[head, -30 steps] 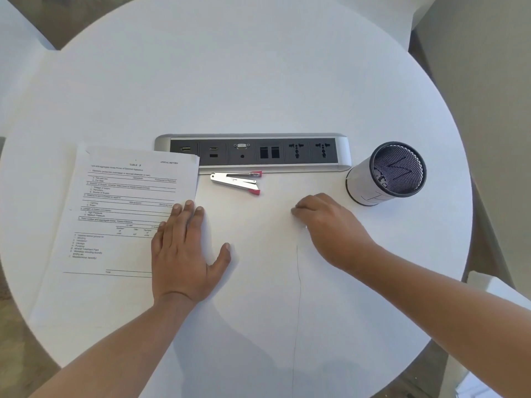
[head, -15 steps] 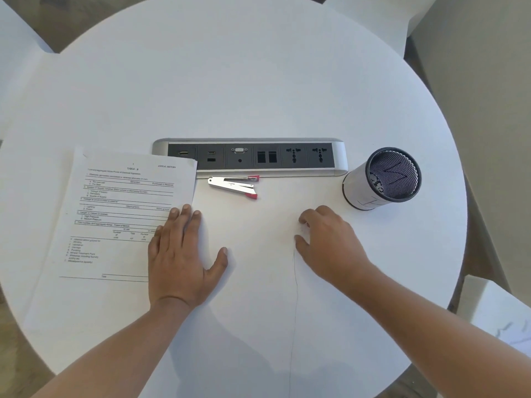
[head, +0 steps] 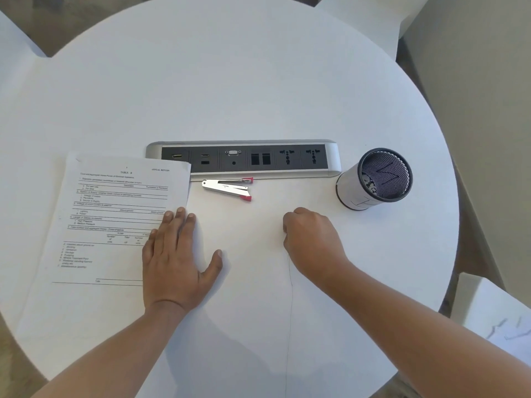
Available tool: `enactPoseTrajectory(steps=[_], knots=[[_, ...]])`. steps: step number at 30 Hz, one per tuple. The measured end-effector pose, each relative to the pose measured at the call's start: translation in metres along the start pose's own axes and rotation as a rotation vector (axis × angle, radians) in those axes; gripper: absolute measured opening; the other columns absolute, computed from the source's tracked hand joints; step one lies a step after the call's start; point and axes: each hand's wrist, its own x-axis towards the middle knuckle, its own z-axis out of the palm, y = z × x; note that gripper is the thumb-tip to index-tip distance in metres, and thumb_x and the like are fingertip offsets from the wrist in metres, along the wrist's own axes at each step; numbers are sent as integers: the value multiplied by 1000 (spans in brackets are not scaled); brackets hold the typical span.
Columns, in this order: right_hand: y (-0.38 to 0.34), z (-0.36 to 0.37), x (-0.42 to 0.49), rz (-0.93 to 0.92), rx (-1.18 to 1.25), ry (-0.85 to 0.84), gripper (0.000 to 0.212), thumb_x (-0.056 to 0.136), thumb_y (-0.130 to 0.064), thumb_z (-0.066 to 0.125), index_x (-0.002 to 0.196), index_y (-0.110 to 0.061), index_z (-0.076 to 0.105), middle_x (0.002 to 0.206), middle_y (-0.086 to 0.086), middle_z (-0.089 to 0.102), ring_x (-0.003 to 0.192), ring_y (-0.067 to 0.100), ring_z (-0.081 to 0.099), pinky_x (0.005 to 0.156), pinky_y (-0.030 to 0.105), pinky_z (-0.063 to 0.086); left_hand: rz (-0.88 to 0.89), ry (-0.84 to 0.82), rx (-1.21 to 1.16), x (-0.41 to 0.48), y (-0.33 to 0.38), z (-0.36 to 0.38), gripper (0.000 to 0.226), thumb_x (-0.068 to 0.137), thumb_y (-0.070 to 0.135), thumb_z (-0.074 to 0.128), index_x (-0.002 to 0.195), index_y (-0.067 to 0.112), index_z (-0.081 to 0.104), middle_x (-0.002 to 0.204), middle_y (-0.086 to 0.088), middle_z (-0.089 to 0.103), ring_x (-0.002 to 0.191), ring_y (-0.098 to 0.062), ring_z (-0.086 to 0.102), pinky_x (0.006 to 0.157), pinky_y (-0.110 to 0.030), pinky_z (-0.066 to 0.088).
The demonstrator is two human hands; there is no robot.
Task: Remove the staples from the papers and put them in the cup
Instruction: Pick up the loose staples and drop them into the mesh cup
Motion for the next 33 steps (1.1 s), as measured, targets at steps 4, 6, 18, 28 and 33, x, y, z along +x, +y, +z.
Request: enactPoseTrajectory(steps=[4,6,18,28,33], knots=[[7,-5,3,152,253,-20,12,71,-3,60,74,-13,67,77,0,66,66,23,59,59,29,50,7,9,2,0,-1,0,83,83,63,39,147,9,43,157,-9,39,150,-27,28,118,-49,26],[14,-15,3,349,562,-29,8,68,-8,69,70,-16,71,68,-8,67,64,12,60,55,22,48,10,8,2,1,0,1,83,83,63,39,147,9,43,157,-9,39,149,-27,29,118,-49,26],[53,-137,-21,478,1004,280,16,66,-4,76,66,-20,76,56,-4,68,57,18,56,59,31,44,17,8,-11,0,-2,1,82,81,62,41,144,9,46,155,-10,42,148,-29,33,117,-51,29],[111,-142,11,449,359,202,17,83,-6,67,78,-19,76,74,4,70,64,23,64,51,24,47,18,-7,-15,0,0,1,83,80,63,39,143,9,47,156,-10,42,147,-28,33,117,-51,26],[106,-139,10,393,161,286,23,79,-5,62,81,-23,75,78,1,72,68,26,64,60,27,49,25,-10,-15,1,-2,1,84,80,63,40,144,9,46,156,-9,41,148,-27,32,118,-49,25]])
